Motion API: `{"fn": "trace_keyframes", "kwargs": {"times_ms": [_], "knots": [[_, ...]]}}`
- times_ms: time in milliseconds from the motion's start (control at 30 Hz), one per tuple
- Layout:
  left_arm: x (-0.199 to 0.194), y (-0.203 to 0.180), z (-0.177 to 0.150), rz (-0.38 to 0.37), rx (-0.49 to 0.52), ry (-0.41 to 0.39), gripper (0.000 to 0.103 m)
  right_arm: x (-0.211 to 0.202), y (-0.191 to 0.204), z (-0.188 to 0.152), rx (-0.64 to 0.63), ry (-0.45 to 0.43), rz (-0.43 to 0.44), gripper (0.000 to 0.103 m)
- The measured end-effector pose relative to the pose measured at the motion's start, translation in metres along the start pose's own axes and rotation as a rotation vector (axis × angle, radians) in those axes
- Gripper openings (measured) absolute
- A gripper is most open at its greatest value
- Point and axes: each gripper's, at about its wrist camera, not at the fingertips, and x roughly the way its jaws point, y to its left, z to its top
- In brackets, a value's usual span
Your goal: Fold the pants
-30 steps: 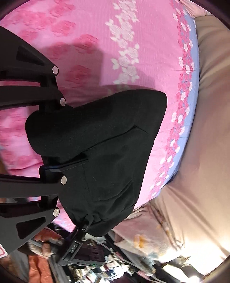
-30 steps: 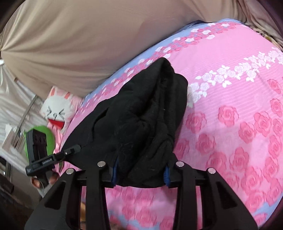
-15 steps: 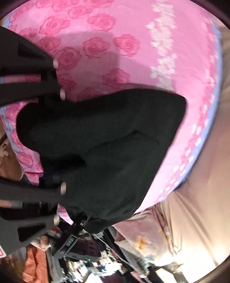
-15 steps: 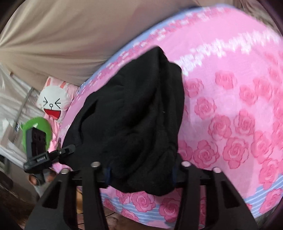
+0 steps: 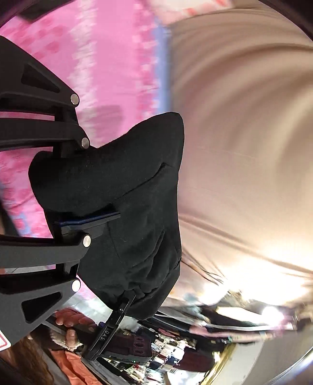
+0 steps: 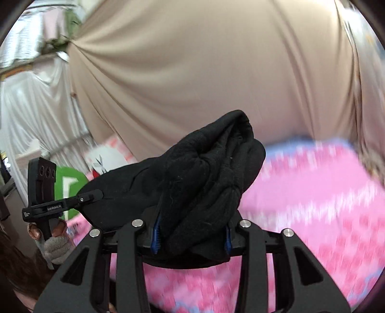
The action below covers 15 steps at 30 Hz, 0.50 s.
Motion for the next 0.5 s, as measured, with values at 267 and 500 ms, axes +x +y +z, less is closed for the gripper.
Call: {"fn": "trace_keyframes", "kwargs": {"times_ms": [267,500], "knots": [[-0.050,-0.019,0.053,0.018,0.135,-0.292,0.029,-0.014,0.025,0.053,-0.132,-0.258,0.071,0.037],[-0.067,-0.031,0.087,0.046,0.213,-0.453,0.030,-0.002,0.023,0.095,-0.137,-0.391,0.133,0.037]]}}
